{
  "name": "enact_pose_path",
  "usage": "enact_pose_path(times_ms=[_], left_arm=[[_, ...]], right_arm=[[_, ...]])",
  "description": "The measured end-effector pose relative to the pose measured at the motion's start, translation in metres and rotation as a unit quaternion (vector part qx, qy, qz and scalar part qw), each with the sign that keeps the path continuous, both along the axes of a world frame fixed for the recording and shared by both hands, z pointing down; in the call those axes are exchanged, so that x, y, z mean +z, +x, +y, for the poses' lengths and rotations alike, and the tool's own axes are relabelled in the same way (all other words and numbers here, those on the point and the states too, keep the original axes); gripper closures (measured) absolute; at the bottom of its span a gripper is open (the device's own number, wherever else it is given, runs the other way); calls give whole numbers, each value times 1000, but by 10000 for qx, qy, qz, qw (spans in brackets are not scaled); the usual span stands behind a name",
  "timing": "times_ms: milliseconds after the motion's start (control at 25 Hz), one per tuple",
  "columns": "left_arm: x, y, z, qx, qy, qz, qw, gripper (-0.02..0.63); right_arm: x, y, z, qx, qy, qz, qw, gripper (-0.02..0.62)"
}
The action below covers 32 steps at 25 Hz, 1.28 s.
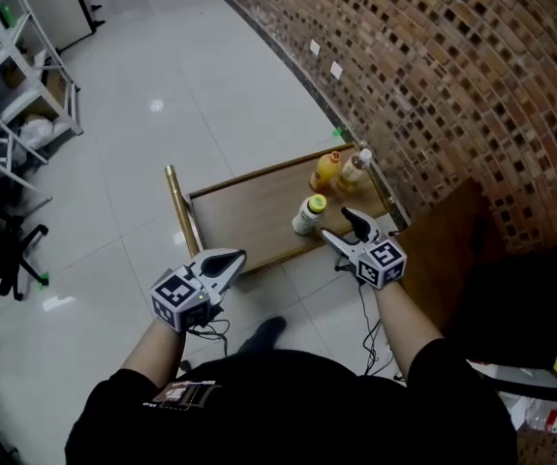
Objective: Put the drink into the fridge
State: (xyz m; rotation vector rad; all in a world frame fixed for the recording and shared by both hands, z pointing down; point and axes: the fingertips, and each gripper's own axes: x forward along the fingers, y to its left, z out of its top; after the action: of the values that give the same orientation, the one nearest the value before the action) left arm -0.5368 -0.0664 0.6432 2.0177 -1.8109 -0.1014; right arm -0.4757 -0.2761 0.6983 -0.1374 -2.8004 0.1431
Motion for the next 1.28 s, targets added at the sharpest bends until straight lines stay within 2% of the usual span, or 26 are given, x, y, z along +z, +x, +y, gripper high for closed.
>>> enact_pose_path(times_ms=[120, 200, 360, 640, 720, 800, 840, 880, 1040, 1280], left_arm=[[10, -10, 4, -25, -16, 62, 10000, 611], [14, -12, 7, 2, -4, 106, 9999, 611], [22, -19, 13, 5, -15, 162, 9999, 611], [35, -23, 19, -7, -73, 268, 9996, 611], [39, -22, 18, 23, -111, 283, 9995, 611], [37, -21, 15, 21, -109, 348, 9993, 611], [36, -20, 14, 38, -115, 358, 9993, 611], [35, -18, 14, 77, -131, 334, 9993, 611], [28, -6, 8, 222, -158, 222, 9994, 611], [-3, 27, -16, 460, 38, 137, 9988, 611]], right_arm=[[48, -35, -1, -52, 184, 365, 9992, 213], [79, -54, -2, 1, 342, 635, 9974, 149], [119, -73, -2, 44, 418, 855, 9955, 127], [150, -89, -6, 220, 470, 897, 9946, 127], [154, -93, -6, 216, 547, 901, 9942, 139], [156, -96, -5, 185, 595, 901, 9940, 208], [156, -96, -4, 186, 579, 904, 9940, 272], [155, -95, -3, 196, 530, 913, 9942, 298], [143, -84, 2, 142, 258, 911, 9954, 299], [77, -50, 6, 42, 342, 615, 9975, 299]])
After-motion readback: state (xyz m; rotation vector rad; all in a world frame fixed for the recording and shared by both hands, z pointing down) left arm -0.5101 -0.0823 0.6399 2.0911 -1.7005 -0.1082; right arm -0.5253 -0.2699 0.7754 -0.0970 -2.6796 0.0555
